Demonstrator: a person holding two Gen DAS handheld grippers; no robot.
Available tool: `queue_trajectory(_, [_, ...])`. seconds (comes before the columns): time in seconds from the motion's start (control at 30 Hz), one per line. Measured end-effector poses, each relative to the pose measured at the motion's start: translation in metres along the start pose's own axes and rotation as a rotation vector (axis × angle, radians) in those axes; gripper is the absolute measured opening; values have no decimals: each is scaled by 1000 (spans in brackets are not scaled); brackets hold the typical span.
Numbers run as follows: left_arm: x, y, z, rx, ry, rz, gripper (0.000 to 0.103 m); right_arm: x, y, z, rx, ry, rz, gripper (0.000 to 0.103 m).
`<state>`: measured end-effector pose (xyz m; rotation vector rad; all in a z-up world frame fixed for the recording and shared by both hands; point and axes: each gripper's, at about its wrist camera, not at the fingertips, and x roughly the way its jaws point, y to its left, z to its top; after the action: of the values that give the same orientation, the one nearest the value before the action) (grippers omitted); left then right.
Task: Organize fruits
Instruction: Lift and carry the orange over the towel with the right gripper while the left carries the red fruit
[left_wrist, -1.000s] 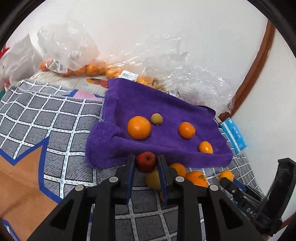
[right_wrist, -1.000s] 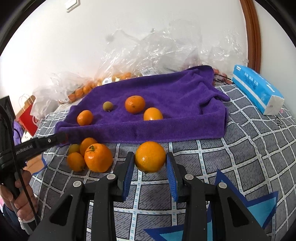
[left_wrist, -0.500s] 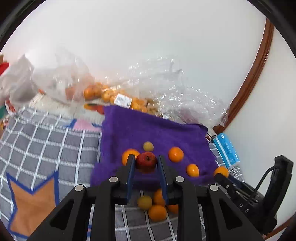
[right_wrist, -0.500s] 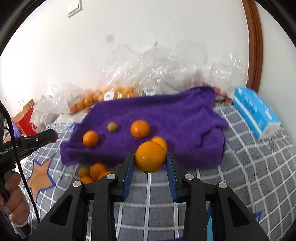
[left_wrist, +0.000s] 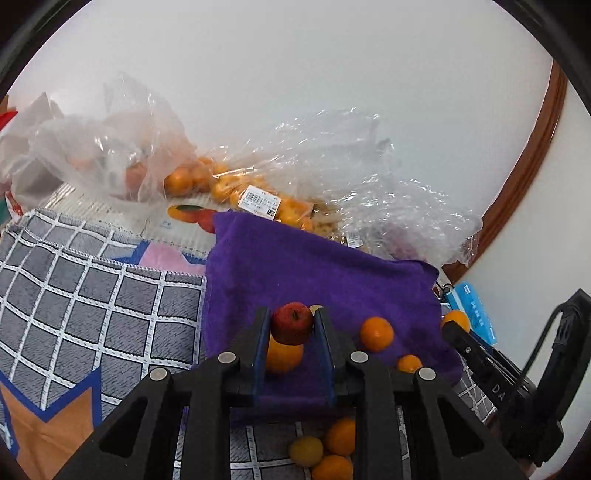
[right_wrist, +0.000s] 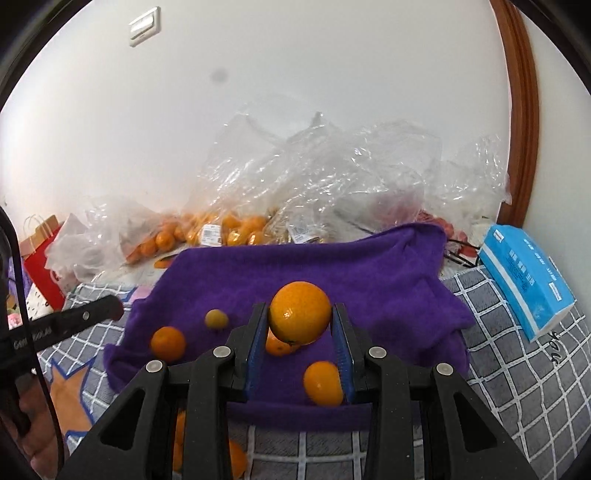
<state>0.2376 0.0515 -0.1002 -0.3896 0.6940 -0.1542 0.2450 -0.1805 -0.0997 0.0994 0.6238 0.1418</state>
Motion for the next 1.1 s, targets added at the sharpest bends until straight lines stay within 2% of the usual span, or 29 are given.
queue_trajectory(0.23, [10, -1, -7, 15, 13, -9, 23, 21, -18, -14, 34, 47, -23, 34])
queue_trajectory(0.43, [13, -1, -9, 24, 8, -10, 23, 22, -26, -17, 47, 42, -25, 34])
queue_trajectory(1.1, [25, 1, -14, 18, 38, -23, 23, 35, -17, -29, 0, 79, -34, 34])
